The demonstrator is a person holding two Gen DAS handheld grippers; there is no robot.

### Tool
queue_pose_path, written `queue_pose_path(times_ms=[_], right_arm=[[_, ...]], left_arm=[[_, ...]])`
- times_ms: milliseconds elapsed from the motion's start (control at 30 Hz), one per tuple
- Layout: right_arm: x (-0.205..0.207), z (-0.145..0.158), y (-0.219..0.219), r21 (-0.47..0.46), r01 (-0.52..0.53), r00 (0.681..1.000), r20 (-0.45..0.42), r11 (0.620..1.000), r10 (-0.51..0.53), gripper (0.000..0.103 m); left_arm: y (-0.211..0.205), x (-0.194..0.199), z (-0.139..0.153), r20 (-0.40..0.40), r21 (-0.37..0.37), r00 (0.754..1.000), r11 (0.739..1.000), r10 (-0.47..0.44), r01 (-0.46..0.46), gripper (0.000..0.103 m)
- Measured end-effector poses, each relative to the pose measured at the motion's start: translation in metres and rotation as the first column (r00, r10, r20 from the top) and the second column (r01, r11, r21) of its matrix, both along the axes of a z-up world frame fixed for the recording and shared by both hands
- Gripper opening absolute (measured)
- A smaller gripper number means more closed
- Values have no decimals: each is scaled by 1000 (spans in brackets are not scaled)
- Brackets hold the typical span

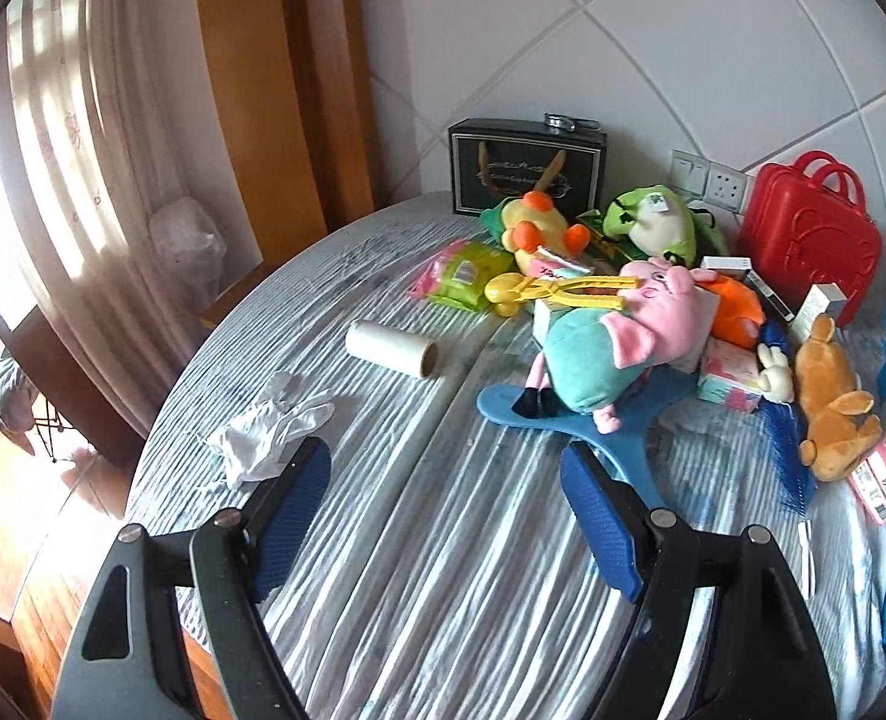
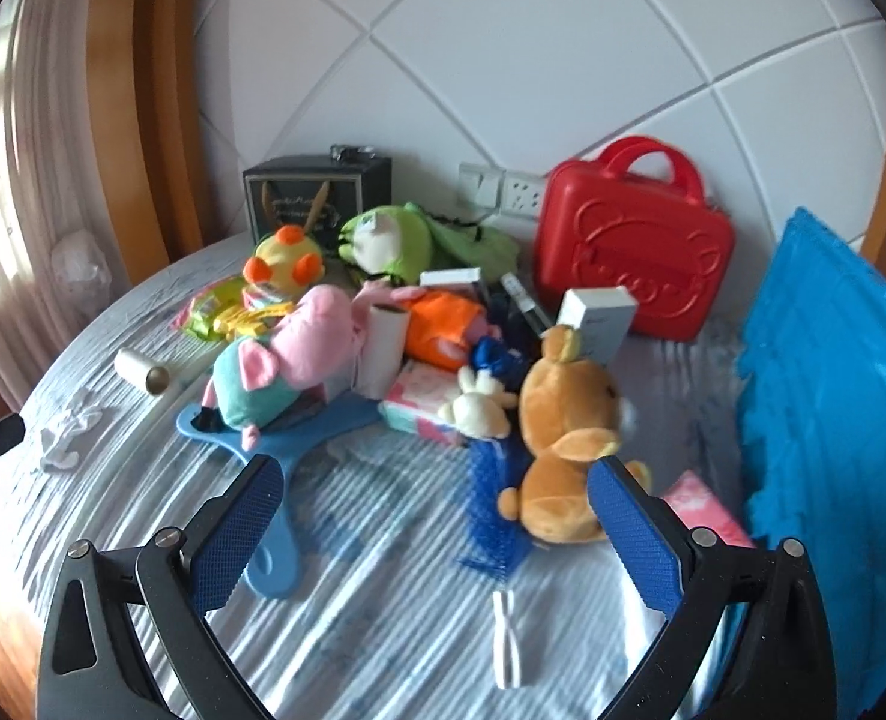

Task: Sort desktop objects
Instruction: 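Move both grippers back from the crate over the pile, then grasp the white paper roll with the left gripper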

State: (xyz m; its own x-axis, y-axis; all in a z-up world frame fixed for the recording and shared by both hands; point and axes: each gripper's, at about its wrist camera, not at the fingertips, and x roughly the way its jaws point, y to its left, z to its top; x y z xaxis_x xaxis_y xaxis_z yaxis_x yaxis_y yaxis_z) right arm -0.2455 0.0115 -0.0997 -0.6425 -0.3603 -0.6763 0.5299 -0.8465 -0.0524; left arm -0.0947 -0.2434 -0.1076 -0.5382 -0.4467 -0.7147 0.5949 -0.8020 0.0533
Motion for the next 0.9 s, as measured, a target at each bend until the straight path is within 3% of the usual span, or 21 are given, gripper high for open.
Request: queue_pose_path(times_ms=[200, 533, 900], right_arm=[[-3, -10, -40, 31, -6, 1000, 9, 999, 6, 103], [2, -35, -164, 69, 56, 996, 72, 996, -61, 103], [-17, -74, -284, 127, -38, 990, 142, 991, 19, 103]], left_arm=[[-65, -13, -23, 32, 27, 1000, 1000, -2, 1, 79], [-185, -48, -74, 109, 104, 981, 984, -158, 147, 79], [-250, -81, -135, 191, 172, 966, 975, -173, 141, 79]])
